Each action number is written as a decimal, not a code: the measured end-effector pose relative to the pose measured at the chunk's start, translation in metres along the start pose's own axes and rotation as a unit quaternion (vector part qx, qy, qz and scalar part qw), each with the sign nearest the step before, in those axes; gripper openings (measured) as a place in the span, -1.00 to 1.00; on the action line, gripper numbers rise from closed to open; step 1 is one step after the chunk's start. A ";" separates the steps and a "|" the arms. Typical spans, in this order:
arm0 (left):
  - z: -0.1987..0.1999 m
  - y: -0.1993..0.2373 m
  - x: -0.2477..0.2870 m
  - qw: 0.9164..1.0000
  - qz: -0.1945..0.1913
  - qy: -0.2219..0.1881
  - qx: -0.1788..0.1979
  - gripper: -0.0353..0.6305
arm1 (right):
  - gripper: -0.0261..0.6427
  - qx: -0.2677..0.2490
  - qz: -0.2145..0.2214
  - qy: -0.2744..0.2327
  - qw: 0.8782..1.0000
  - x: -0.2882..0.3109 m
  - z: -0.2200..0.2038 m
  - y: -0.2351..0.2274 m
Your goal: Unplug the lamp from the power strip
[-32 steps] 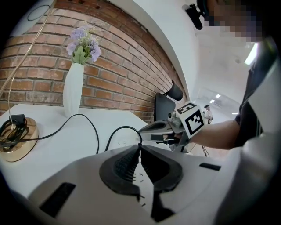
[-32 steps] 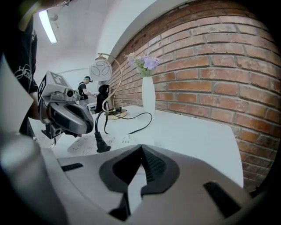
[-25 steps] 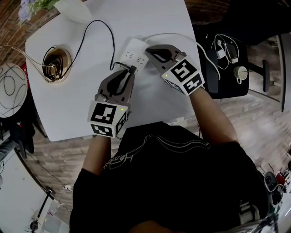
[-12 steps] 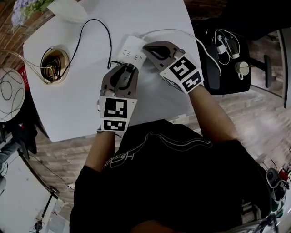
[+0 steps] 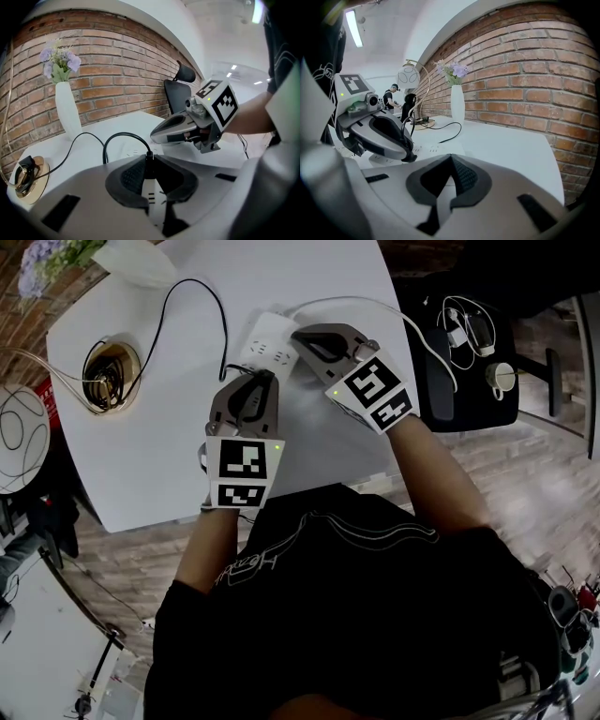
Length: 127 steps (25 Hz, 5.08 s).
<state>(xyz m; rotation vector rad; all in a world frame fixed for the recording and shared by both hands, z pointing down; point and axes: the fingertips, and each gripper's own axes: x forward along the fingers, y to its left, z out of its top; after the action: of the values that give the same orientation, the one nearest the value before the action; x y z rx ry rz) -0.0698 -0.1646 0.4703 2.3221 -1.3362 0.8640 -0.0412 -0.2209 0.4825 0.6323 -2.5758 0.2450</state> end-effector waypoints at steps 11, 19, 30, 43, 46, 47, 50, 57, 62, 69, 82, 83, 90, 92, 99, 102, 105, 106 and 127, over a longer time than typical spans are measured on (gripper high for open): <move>0.000 0.001 0.001 0.996 -0.053 0.014 -0.071 -0.76 | -0.93 0.003 -0.001 -0.008 1.000 -0.001 0.000 -0.001; 0.000 0.004 0.000 0.995 -0.054 0.018 -0.088 -0.76 | -0.93 0.001 -0.001 -0.006 1.000 0.001 0.001 0.000; 0.000 -0.007 -0.001 1.000 -0.013 0.011 0.008 -0.76 | -0.93 -0.001 -0.001 -0.007 1.000 0.000 0.000 0.001; 0.000 -0.002 -0.003 0.998 -0.022 0.002 -0.054 -0.76 | -0.94 -0.008 0.000 -0.008 1.000 0.000 0.000 0.002; 0.000 -0.005 -0.003 1.000 -0.014 0.004 0.003 -0.76 | -0.94 -0.011 0.000 -0.008 1.000 0.000 0.000 0.003; 0.000 -0.006 -0.003 1.000 -0.013 0.005 0.014 -0.76 | -0.93 -0.012 0.000 -0.009 1.000 0.000 0.000 0.003; 0.000 -0.007 -0.002 1.000 -0.015 0.006 0.017 -0.76 | -0.94 -0.014 -0.003 -0.009 1.000 0.000 0.000 0.002; 0.000 -0.001 -0.003 0.995 -0.056 0.011 -0.084 -0.76 | -0.94 -0.013 -0.001 -0.009 1.000 0.000 0.001 0.003; 0.001 -0.004 -0.004 1.000 -0.027 0.002 -0.016 -0.76 | -0.93 -0.016 -0.004 -0.011 1.000 0.000 0.001 0.003; -0.001 -0.007 -0.003 0.999 -0.044 0.008 -0.023 -0.76 | -0.94 -0.020 -0.004 -0.011 1.000 -0.001 0.000 0.003; 0.001 -0.008 -0.003 0.999 -0.024 0.019 0.045 -0.76 | -0.93 -0.029 -0.003 -0.012 0.999 -0.002 0.000 0.003; 0.001 -0.008 -0.003 0.998 -0.024 0.019 0.048 -0.76 | -0.94 -0.030 -0.004 -0.013 0.999 -0.002 0.000 0.003; -0.003 0.001 -0.006 0.995 -0.066 0.012 -0.076 -0.76 | -0.94 -0.041 0.005 -0.013 0.999 -0.002 0.000 0.008; -0.002 0.000 -0.006 0.995 -0.065 0.012 -0.077 -0.76 | -0.94 -0.042 0.003 -0.013 0.999 -0.002 0.000 0.008; -0.002 -0.007 -0.007 0.998 -0.011 0.011 0.061 -0.76 | -0.94 -0.042 -0.004 -0.013 0.999 -0.002 0.000 0.008; -0.002 -0.007 -0.007 0.999 -0.018 0.002 0.039 -0.76 | -0.93 -0.040 -0.006 -0.013 0.999 -0.003 -0.001 0.008; -0.002 -0.003 -0.007 0.998 -0.048 -0.002 -0.043 -0.76 | -0.94 -0.040 -0.004 -0.013 0.999 -0.003 -0.001 0.008; -0.002 -0.002 -0.007 0.997 -0.055 0.001 -0.060 -0.76 | -0.93 -0.040 -0.004 -0.013 0.999 -0.003 -0.001 0.008; -0.002 -0.004 -0.012 0.998 -0.046 -0.014 -0.047 -0.76 | -0.93 -0.044 0.005 -0.014 0.999 -0.004 -0.002 0.012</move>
<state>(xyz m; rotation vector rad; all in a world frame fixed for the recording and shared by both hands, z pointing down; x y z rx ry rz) -0.0718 -0.1534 0.4640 2.3102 -1.2431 0.7274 -0.0432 -0.2088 0.4815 0.5953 -2.6004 0.1266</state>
